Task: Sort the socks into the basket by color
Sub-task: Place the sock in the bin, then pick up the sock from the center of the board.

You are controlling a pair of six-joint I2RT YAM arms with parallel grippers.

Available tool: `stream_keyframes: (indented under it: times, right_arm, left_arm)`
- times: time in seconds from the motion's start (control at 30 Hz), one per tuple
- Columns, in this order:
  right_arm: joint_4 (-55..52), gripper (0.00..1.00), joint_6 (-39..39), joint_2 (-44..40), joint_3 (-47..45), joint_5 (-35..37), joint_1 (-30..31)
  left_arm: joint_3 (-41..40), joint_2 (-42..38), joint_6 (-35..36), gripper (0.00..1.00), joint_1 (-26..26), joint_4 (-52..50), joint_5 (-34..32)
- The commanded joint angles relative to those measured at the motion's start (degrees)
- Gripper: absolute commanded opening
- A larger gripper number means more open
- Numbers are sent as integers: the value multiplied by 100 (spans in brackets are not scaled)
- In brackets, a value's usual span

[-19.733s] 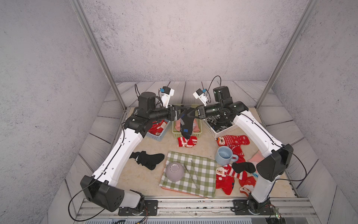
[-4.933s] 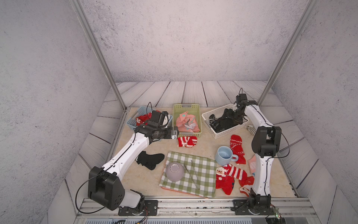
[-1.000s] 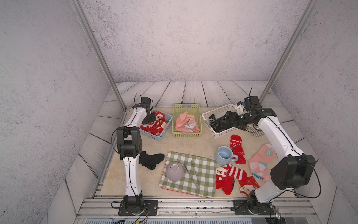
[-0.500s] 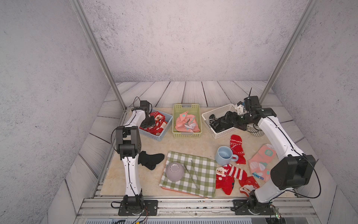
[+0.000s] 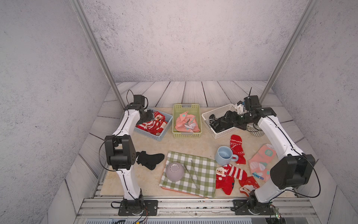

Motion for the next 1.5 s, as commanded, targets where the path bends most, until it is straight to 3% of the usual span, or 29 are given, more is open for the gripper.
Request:
stream_keyframes:
  times: [0.0,0.03,0.1,0.13,0.17,0.43,0.73,0.93,1.23,1.47]
  right_arm:
    - [-57,99,-69,13,94,69,22]
    - [-56,99,-69,4,76,91,21]
    - [-103,99,-88,8,86,128,25]
    - [-118,99,-103,13,85,134,26]
    - [-142,99,-112,28,94,159,25]
    - [-292,99,-166,7,-7,119,21]
    - [-520,99,93,3,-519,916,-83]
    - [-409,99,629,-63,-1219,1000,-745]
    - [-106,100,588,180,-1968,1104,-1148]
    - [331,94,608,559,-2323,1124,-1169]
  left_arm:
    - [-222,-291,-87,72,20,211,169]
    - [-230,-372,-91,78,26,228,175]
    - [-281,-592,-68,80,22,274,206]
    - [-302,-691,-61,94,10,308,201]
    - [-346,-806,-55,100,11,344,212]
    - [-863,-1709,-56,100,-38,609,255]
    - [-1514,-2702,-65,100,-519,695,355]
    - [-1930,-3156,-218,100,-1018,835,390]
    - [-2347,-3369,-335,100,-1379,1018,557]
    - [-2296,-3328,-326,100,-1379,1025,699]
